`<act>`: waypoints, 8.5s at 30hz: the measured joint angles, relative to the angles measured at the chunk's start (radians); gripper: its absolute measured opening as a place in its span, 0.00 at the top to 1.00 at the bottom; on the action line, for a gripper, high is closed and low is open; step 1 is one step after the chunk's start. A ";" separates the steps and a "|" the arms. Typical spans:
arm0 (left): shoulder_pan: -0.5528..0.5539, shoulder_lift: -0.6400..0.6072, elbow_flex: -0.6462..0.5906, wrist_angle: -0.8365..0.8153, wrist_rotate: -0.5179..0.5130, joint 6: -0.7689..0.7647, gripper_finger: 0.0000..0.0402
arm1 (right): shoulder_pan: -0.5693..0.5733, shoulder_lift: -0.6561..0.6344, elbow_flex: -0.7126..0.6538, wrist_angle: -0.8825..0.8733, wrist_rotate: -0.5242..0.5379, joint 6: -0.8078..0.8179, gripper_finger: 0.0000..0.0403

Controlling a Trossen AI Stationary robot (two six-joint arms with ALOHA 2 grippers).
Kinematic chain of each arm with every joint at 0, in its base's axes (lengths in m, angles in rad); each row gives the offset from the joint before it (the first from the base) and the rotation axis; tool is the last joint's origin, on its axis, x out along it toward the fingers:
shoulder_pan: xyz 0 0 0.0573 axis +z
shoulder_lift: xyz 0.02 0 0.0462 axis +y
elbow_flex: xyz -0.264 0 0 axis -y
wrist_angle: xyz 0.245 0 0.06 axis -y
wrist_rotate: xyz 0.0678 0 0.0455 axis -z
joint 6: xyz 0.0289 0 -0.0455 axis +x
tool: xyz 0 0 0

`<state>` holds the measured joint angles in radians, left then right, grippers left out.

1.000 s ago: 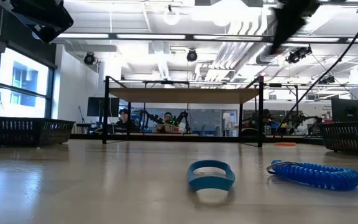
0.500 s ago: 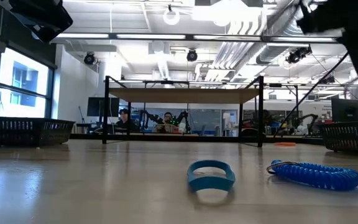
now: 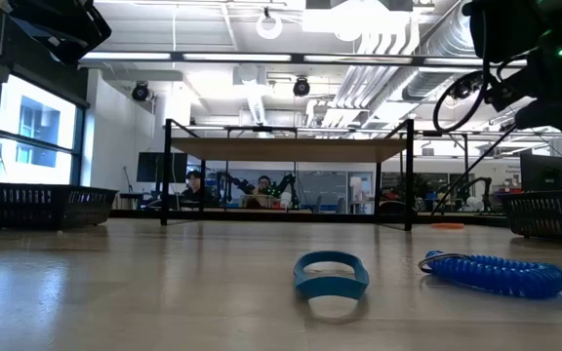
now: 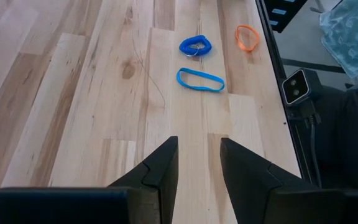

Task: Pick & Place Office Desk Supplies
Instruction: Put the orange rubber band into the top right black bin

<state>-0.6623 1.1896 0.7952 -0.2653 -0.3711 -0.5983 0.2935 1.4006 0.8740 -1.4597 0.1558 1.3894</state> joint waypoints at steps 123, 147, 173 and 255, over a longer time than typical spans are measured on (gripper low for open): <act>0.410 -0.050 0.000 -0.179 0.072 0.176 0.71 | -1.464 0.299 0.904 0.551 -0.460 -0.992 0.49; 0.590 -0.050 0.000 -0.138 0.245 0.271 0.71 | -1.383 0.390 1.009 0.151 0.005 -1.682 0.50; 0.596 -0.049 0.000 -0.120 0.243 0.295 0.71 | -1.364 0.484 1.008 0.184 0.066 -1.871 0.71; 0.746 -0.049 0.000 -0.146 0.552 0.610 0.71 | -0.727 0.044 0.782 -0.112 -0.073 -0.484 0.99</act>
<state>0.0841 1.1408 0.7952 -0.4113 0.1805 0.0117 -0.4332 1.4447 1.6562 -1.5719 0.0825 0.9051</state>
